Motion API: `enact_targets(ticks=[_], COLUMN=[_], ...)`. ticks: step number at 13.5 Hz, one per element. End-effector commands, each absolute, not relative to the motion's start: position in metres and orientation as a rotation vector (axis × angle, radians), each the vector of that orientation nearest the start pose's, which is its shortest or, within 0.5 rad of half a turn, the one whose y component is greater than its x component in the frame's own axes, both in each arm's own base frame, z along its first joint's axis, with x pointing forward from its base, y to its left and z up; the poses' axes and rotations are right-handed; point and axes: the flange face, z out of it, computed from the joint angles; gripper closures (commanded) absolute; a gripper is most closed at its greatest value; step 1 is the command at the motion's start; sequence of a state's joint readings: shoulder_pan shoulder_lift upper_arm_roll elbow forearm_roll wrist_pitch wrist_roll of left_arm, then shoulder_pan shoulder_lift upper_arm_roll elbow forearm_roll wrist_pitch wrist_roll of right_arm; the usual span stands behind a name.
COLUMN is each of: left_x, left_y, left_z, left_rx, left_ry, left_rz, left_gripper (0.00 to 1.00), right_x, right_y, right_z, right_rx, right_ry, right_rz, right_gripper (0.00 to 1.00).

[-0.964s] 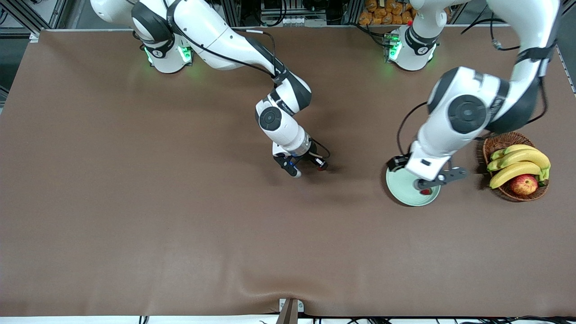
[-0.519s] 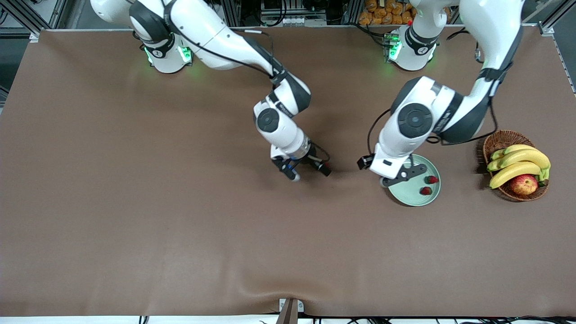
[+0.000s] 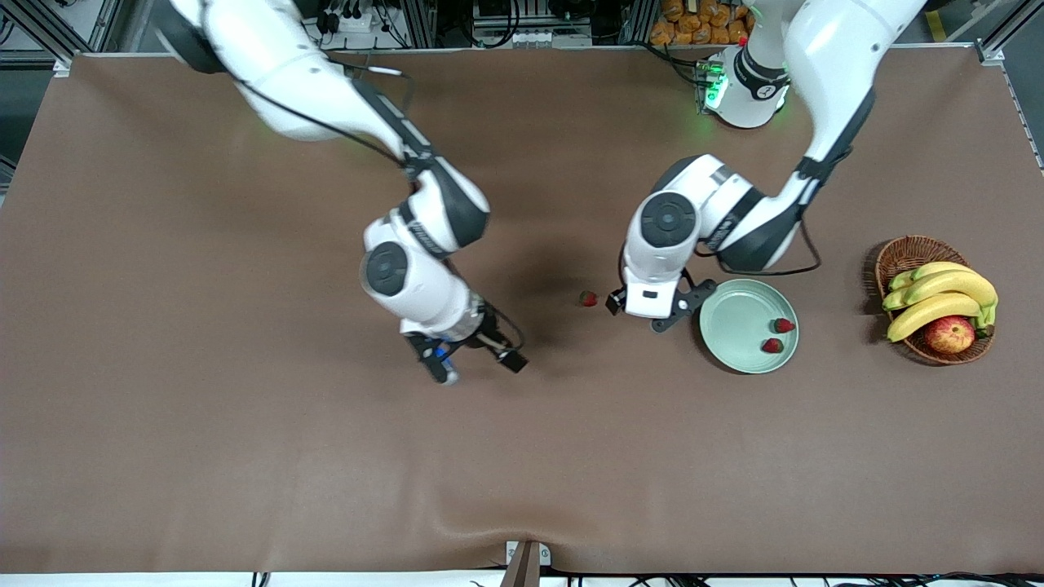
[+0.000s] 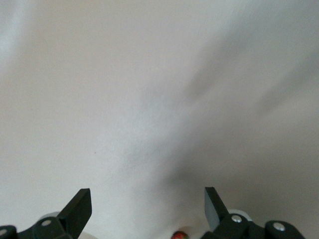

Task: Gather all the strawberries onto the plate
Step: 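Take the strawberry from the right gripper with the left gripper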

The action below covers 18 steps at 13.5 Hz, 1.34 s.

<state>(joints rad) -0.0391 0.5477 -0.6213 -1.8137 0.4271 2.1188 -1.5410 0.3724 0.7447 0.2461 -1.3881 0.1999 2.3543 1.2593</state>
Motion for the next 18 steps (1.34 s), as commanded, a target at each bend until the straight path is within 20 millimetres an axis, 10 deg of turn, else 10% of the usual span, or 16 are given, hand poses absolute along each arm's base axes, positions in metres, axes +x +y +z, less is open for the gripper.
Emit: enact_targets(ticks=[1,8,15,18], left_x=[0.523,0.513,0.511,0.511], left_y=[-0.370,-0.408,-0.413,-0.414], left_z=[0.246,0.206,0.186,0.180], left_rx=[-2.768,-2.703,-2.719,-2.728], left_ry=[-1.207,-1.480,-1.523,-1.526], left_rz=[-0.031,0.015,0.058,0.073], left_gripper=[0.00,0.04,0.30,0.61], right_x=[0.650,0.679,0.624,0.592], right_y=[0.358,0.219,0.144,0.120], right_z=[0.335,0.400,0.533,0.589], right_rx=[-2.577,-2.749,-3.085,-3.149], right_ry=[1.102,1.001,0.614,0.475], right_rz=[0.168,0.141,0.123,0.104], right_gripper=[0.00,0.00,0.00,0.00])
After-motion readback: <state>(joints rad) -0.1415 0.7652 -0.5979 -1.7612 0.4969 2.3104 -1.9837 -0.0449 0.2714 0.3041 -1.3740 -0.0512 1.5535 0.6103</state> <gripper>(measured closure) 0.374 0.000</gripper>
